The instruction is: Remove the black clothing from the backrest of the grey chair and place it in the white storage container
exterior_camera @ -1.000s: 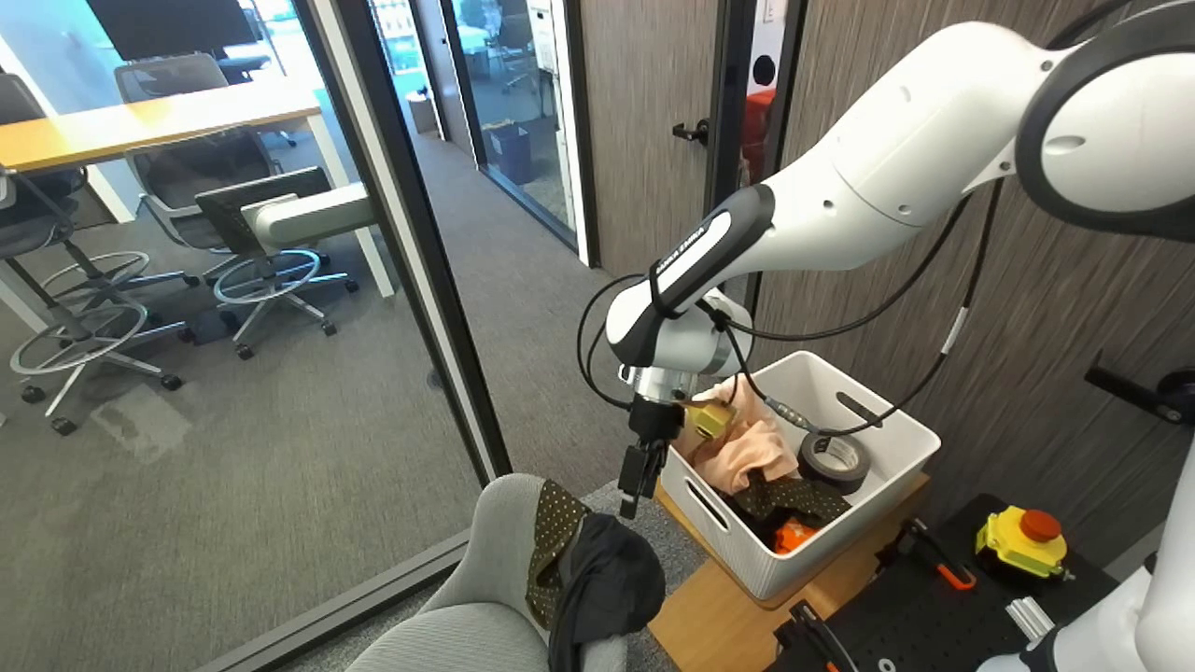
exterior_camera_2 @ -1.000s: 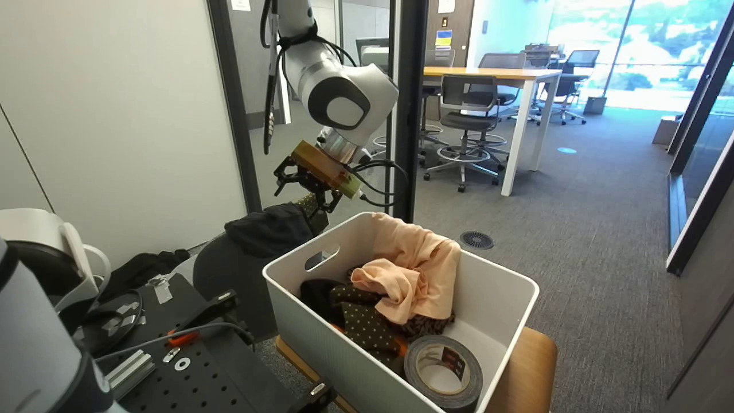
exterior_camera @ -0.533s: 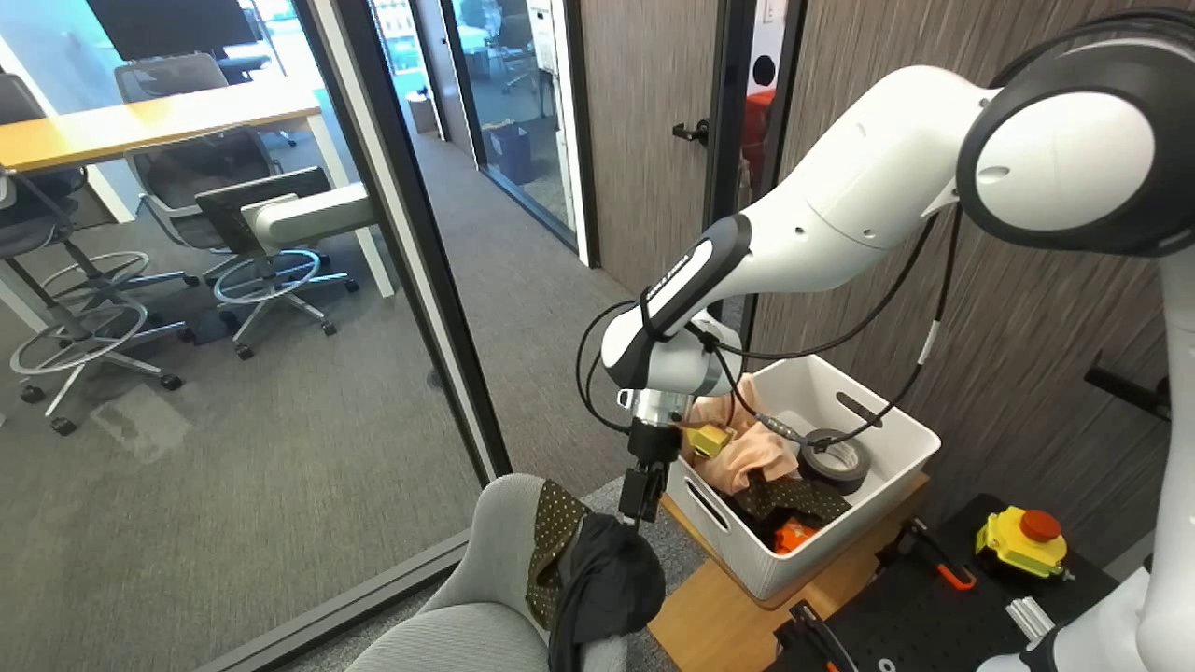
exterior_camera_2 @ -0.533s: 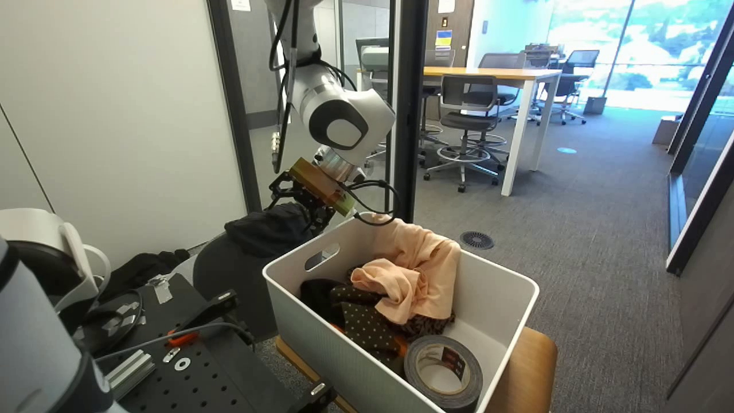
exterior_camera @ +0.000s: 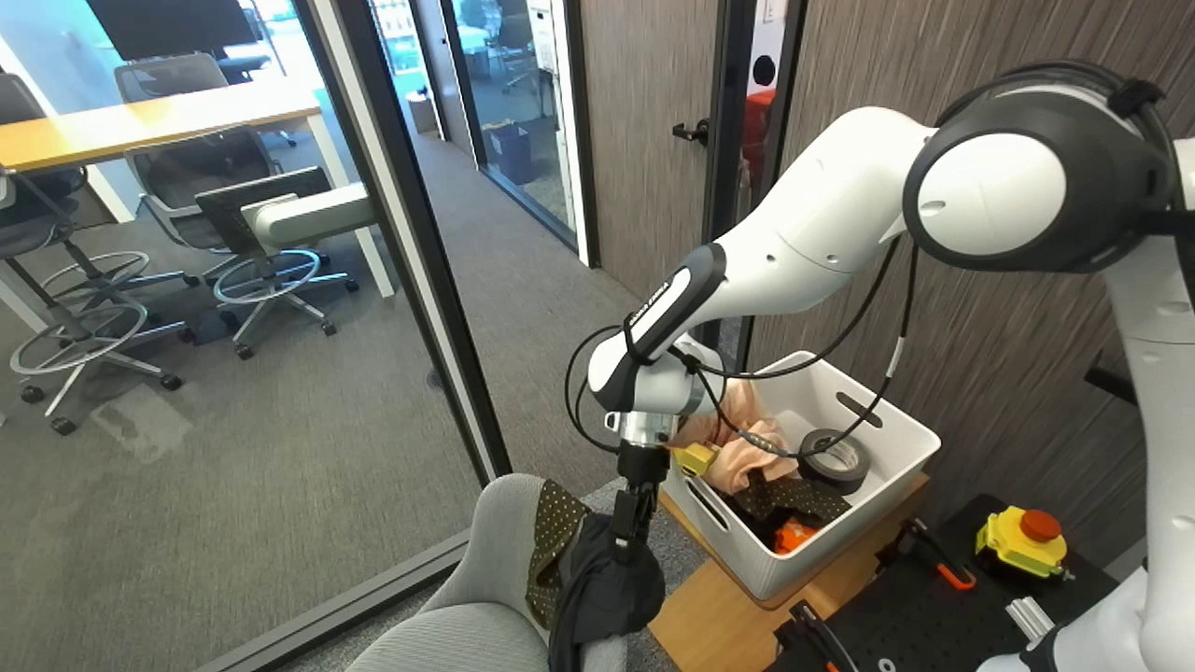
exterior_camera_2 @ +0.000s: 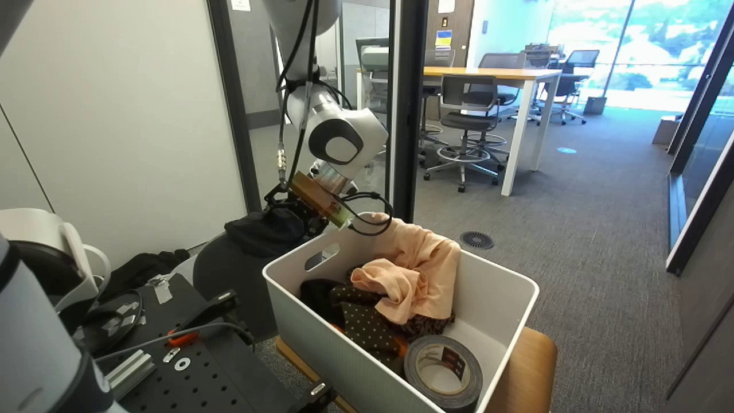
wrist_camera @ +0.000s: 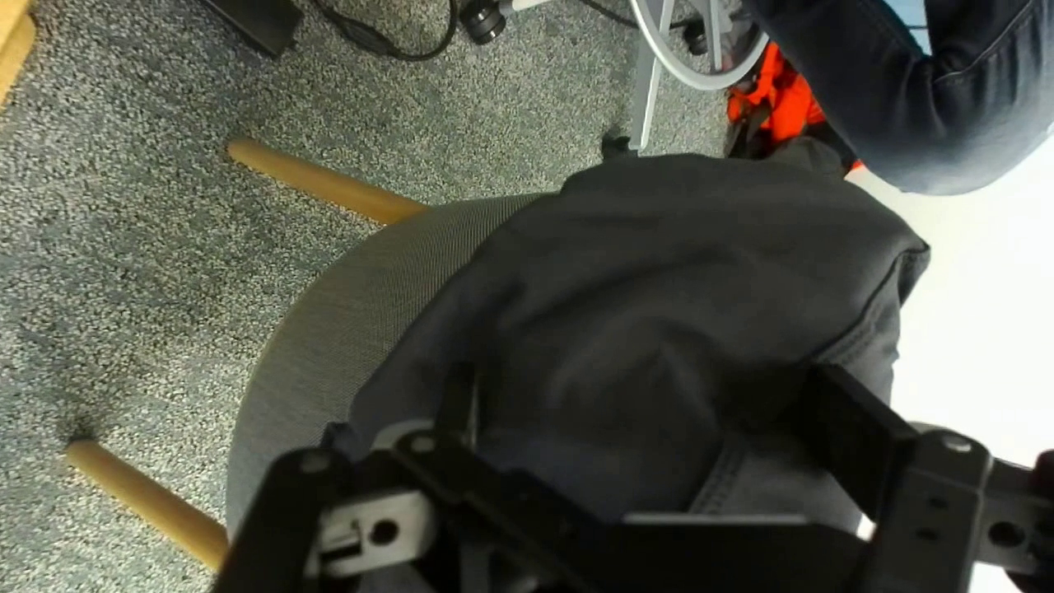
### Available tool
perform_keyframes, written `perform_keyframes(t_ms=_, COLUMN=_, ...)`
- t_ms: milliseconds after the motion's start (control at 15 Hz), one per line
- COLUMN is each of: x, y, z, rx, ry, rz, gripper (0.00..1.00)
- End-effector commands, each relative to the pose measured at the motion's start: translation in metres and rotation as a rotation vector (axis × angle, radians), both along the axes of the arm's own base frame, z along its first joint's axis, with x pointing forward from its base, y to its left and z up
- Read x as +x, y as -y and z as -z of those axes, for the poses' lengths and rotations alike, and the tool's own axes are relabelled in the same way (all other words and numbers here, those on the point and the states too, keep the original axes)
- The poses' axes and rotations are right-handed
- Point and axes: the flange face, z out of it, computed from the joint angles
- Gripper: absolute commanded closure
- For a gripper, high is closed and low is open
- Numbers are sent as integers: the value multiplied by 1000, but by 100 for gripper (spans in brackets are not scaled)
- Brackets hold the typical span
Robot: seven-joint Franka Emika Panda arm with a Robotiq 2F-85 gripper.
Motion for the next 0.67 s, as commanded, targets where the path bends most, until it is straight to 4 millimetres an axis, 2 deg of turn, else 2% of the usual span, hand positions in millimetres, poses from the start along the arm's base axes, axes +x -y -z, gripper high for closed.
perform_keyframes(t_ms=0, x=8, y=-14, z=6, rx=18, ry=-13, rz=-42, gripper=0)
perform_keyframes(t_ms=533, x=12, y=-12, z=6, rx=23, ry=-13, rz=-68, gripper=0)
perform_keyframes(t_ms=600, x=12, y=-12, z=5, rx=24, ry=-12, rz=-70, gripper=18)
